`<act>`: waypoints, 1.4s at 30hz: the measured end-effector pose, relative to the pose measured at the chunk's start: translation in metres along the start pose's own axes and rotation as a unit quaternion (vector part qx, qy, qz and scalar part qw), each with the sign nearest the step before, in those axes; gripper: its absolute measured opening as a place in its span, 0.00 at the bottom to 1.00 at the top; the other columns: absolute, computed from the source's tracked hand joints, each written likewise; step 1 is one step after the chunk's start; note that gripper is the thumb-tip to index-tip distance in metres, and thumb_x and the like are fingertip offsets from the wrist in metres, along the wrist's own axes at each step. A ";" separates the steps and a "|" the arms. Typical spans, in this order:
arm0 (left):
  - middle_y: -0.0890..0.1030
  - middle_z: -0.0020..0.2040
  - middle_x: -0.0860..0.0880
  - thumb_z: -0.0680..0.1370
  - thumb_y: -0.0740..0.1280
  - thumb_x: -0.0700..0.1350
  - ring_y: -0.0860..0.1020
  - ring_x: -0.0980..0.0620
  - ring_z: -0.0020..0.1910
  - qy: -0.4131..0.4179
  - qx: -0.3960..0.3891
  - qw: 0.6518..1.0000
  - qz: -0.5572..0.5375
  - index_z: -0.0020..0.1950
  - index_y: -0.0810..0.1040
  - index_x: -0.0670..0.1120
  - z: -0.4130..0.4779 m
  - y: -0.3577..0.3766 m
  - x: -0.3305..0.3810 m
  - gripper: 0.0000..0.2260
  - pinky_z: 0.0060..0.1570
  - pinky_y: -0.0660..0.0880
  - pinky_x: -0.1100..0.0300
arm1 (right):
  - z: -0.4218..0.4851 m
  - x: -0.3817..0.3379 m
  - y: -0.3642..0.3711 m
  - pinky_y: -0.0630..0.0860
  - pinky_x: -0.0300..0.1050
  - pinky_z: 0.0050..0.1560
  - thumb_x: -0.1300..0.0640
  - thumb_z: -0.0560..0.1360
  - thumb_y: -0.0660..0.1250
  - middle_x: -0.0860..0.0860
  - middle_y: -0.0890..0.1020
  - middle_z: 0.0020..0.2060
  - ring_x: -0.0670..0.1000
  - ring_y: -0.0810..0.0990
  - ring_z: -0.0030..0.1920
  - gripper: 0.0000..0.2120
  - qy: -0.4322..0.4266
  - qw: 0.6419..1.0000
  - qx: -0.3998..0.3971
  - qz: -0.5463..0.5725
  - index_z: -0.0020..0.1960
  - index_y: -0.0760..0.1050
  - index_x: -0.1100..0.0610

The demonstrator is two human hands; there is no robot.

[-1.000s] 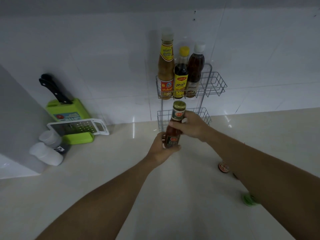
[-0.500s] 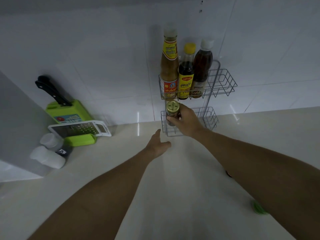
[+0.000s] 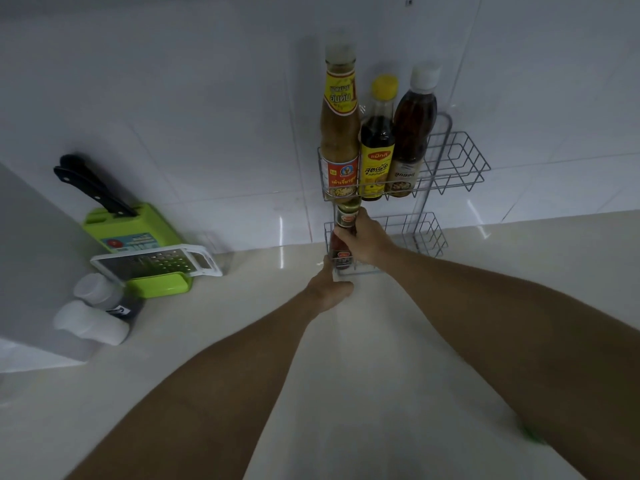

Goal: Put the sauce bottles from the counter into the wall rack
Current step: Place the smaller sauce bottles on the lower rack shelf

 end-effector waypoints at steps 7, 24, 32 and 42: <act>0.68 0.74 0.42 0.77 0.64 0.37 0.68 0.45 0.70 0.019 -0.001 1.000 -0.006 0.81 0.49 0.53 -0.002 -0.004 0.006 0.38 0.54 0.66 0.59 | 0.008 0.001 0.010 0.70 0.47 0.56 0.50 0.80 0.65 0.58 0.78 0.64 0.59 0.77 0.64 0.22 0.015 0.999 -0.040 -0.014 0.69 0.65 0.60; 0.68 0.76 0.45 0.78 0.65 0.39 0.69 0.46 0.70 0.091 0.055 0.994 -0.004 0.81 0.51 0.57 -0.019 -0.011 0.022 0.37 0.54 0.65 0.62 | -0.029 -0.001 -0.047 0.64 0.49 0.74 0.45 0.81 0.63 0.54 0.65 0.77 0.54 0.65 0.76 0.34 0.013 0.998 -0.058 -0.027 0.81 0.55 0.55; 0.69 0.75 0.46 0.75 0.69 0.46 0.70 0.44 0.70 0.107 0.075 0.991 0.007 0.79 0.60 0.50 -0.039 0.033 0.019 0.34 0.63 0.68 0.59 | -0.086 0.022 -0.140 0.64 0.38 0.60 0.45 0.81 0.62 0.52 0.75 0.69 0.52 0.72 0.69 0.23 0.021 0.990 -0.029 -0.138 0.72 0.71 0.54; 0.64 0.77 0.50 0.74 0.73 0.45 0.63 0.49 0.75 0.179 -0.057 0.978 0.088 0.79 0.58 0.52 -0.058 0.167 0.068 0.38 0.61 0.71 0.57 | -0.177 0.075 -0.198 0.68 0.43 0.59 0.38 0.77 0.66 0.49 0.76 0.66 0.51 0.73 0.62 0.28 0.067 0.976 -0.063 -0.199 0.72 0.71 0.50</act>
Point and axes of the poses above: each hand's wrist, its own z-axis towards the middle knuckle, its own y-axis out of the palm, x = y × z, the point moved 9 cm from there along z, towards the middle knuckle
